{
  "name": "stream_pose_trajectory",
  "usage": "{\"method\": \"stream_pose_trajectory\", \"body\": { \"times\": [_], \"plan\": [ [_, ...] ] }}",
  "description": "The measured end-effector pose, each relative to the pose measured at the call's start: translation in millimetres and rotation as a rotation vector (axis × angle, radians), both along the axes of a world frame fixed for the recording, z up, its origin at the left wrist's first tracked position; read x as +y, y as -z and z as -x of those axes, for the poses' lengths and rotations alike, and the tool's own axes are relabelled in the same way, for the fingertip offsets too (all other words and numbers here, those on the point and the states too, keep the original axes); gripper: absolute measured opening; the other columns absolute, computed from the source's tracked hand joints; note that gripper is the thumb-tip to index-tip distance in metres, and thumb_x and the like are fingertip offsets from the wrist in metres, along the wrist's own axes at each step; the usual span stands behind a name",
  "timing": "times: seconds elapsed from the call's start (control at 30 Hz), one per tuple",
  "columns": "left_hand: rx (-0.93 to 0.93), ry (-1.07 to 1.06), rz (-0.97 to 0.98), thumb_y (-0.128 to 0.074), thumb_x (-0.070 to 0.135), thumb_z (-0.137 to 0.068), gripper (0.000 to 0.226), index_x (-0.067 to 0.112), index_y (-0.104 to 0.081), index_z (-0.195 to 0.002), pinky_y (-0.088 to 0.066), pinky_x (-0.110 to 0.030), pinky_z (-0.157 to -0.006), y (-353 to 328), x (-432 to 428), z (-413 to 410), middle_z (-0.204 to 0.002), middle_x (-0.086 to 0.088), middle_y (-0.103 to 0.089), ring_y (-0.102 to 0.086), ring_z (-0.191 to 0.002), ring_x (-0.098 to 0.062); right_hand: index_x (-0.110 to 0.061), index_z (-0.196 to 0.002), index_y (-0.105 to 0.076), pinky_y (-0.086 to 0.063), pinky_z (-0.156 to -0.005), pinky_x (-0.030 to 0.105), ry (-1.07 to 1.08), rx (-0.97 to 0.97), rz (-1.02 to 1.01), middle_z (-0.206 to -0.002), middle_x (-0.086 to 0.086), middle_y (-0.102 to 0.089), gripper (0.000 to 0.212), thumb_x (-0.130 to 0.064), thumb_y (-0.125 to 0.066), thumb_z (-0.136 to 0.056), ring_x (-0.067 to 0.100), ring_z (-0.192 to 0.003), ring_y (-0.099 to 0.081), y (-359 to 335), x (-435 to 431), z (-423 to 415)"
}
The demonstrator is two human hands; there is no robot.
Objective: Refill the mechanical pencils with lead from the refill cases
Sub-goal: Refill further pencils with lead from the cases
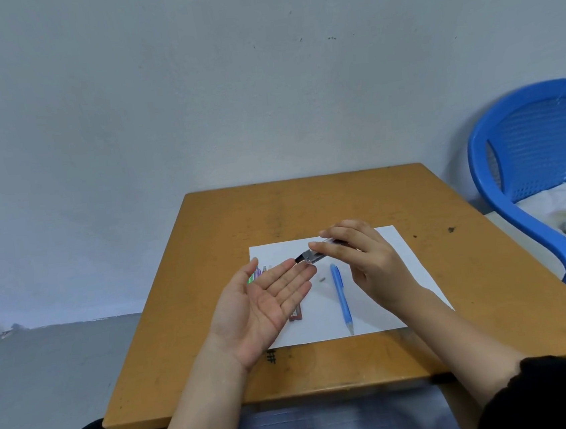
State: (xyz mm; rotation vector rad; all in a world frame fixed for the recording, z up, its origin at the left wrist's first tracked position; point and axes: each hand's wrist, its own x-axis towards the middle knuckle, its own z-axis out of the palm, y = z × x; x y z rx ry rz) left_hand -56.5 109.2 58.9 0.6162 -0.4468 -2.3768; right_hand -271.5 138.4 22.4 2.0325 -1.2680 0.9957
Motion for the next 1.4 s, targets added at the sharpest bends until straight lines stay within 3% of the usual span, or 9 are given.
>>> {"method": "stream_pose_trajectory", "body": {
  "times": [0.13,0.27,0.33,0.43,0.67,1.0,1.2,1.3,1.4],
  "plan": [
    [-0.222,-0.171,0.139,-0.056,0.017,-0.093,0.033,-0.005,-0.059,-0.117,-0.051,-0.040,-0.095,5.5,6.3,8.9,-0.112,-0.022,-0.068,-0.066,-0.105,-0.032,-0.010,-0.119,-0.064,-0.052,-0.082,0.033,0.014,-0.052,-0.005,-0.105,0.013,-0.066,0.030,-0.003,-0.045,-0.096,0.024,-0.103,-0.055,2.9,0.1,-1.8],
    [-0.645,-0.400,0.566,-0.075,0.016,-0.081,0.019,0.014,-0.071,-0.099,-0.057,-0.028,-0.080,13.7,14.1,15.8,-0.097,-0.005,-0.074,-0.070,-0.092,-0.017,-0.010,-0.118,-0.064,-0.053,-0.081,0.034,0.021,-0.076,-0.009,-0.106,0.013,-0.067,0.032,-0.007,-0.038,-0.101,0.024,-0.103,-0.055,4.3,0.3,-3.1],
    [-0.739,-0.455,0.713,-0.080,0.017,-0.076,0.017,0.016,-0.072,-0.091,-0.054,-0.021,-0.072,16.4,17.0,16.7,-0.089,-0.001,-0.073,-0.068,-0.084,-0.009,-0.011,-0.119,-0.063,-0.052,-0.082,0.034,0.027,-0.079,-0.008,-0.106,0.012,-0.067,0.031,-0.002,-0.043,-0.096,0.024,-0.103,-0.055,5.2,0.4,-4.2],
    [-0.789,-0.479,0.833,-0.081,0.018,-0.074,0.013,0.018,-0.073,-0.085,-0.050,-0.015,-0.066,17.4,19.5,18.9,-0.081,0.005,-0.072,-0.065,-0.076,-0.004,-0.010,-0.116,-0.066,-0.051,-0.082,0.033,0.044,-0.072,-0.009,-0.105,0.012,-0.067,0.032,-0.002,-0.046,-0.093,0.023,-0.103,-0.054,5.6,1.2,-6.3],
    [-0.910,-0.515,1.017,-0.077,0.022,-0.079,0.012,0.032,-0.072,-0.077,-0.049,-0.022,-0.075,19.6,15.5,17.6,-0.079,0.015,-0.070,-0.061,-0.083,0.000,-0.012,-0.117,-0.066,-0.050,-0.082,0.033,0.036,-0.079,-0.017,-0.106,0.012,-0.067,0.034,0.000,-0.048,-0.091,0.023,-0.105,-0.054,8.4,0.6,-7.6],
    [-1.024,-0.583,1.218,-0.074,0.024,-0.081,0.007,0.029,-0.070,-0.085,-0.039,0.001,-0.075,36.6,4.5,8.2,-0.104,0.022,-0.054,-0.047,-0.106,0.010,-0.012,-0.119,-0.063,-0.051,-0.080,0.038,0.046,-0.131,0.009,-0.105,0.011,-0.067,0.040,0.005,-0.050,-0.085,0.022,-0.103,-0.054,15.2,0.0,-2.3],
    [-0.978,-0.659,1.248,-0.074,0.020,-0.080,0.008,0.026,-0.072,-0.085,-0.040,-0.003,-0.080,53.9,-2.0,0.7,-0.109,0.012,-0.054,-0.049,-0.108,0.005,-0.011,-0.111,-0.069,-0.042,-0.099,0.045,0.128,-0.178,0.031,-0.098,0.007,-0.069,0.034,0.004,-0.055,-0.085,0.016,-0.093,-0.058,19.4,0.6,0.8],
    [-0.975,-0.701,1.274,-0.074,0.016,-0.080,0.011,0.025,-0.071,-0.086,-0.039,-0.004,-0.082,59.5,-2.8,-1.8,-0.107,0.009,-0.055,-0.049,-0.106,0.006,-0.008,-0.113,-0.069,-0.047,-0.094,0.036,0.086,-0.239,-0.023,-0.097,0.009,-0.068,0.032,-0.002,-0.050,-0.088,0.015,-0.093,-0.057,18.9,1.9,-1.6],
    [-0.996,-0.701,1.309,-0.073,0.017,-0.080,0.010,0.024,-0.070,-0.088,-0.042,-0.008,-0.081,70.8,-8.1,-8.2,-0.107,0.012,-0.054,-0.049,-0.106,0.008,-0.007,-0.122,-0.062,-0.046,-0.079,0.015,0.069,-0.368,-0.113,-0.095,0.011,-0.065,0.036,0.000,-0.052,-0.088,0.011,-0.091,-0.052,17.2,3.0,-8.9]
  ]
}}
